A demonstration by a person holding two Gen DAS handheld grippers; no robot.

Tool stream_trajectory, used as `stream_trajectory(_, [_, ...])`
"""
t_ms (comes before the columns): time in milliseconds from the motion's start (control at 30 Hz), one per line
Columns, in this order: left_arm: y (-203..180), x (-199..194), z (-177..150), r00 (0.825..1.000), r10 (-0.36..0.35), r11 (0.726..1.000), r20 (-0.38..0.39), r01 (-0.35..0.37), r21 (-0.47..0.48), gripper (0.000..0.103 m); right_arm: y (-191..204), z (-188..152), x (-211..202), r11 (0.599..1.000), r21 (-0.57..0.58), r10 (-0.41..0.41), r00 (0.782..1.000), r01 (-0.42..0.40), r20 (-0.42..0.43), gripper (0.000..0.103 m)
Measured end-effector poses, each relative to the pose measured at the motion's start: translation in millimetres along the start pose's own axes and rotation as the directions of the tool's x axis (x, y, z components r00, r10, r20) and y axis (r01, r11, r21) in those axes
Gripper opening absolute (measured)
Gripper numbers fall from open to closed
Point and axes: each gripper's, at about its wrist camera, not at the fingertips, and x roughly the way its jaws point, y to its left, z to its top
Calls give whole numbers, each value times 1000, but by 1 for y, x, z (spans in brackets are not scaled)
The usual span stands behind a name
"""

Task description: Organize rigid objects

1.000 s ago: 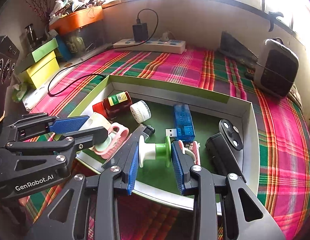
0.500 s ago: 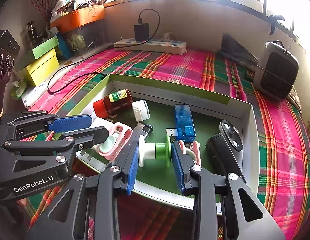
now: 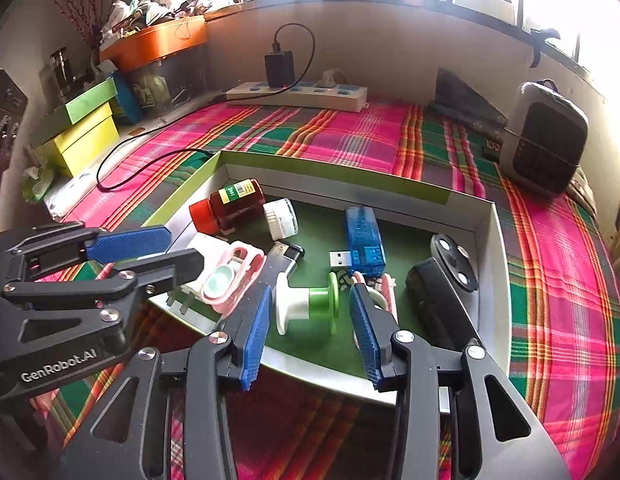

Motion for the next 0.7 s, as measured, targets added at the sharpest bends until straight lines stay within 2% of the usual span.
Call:
stream_trajectory(300, [-8, -20, -11, 999, 38, 999, 30, -38, 1, 39, 2, -6, -19, 999, 29, -16, 999, 15, 32, 42])
stream_trajectory(700, [-23, -33, -39, 998, 66, 998, 7, -66, 2, 40, 1, -29, -48, 994, 87, -73, 996, 69, 43, 42])
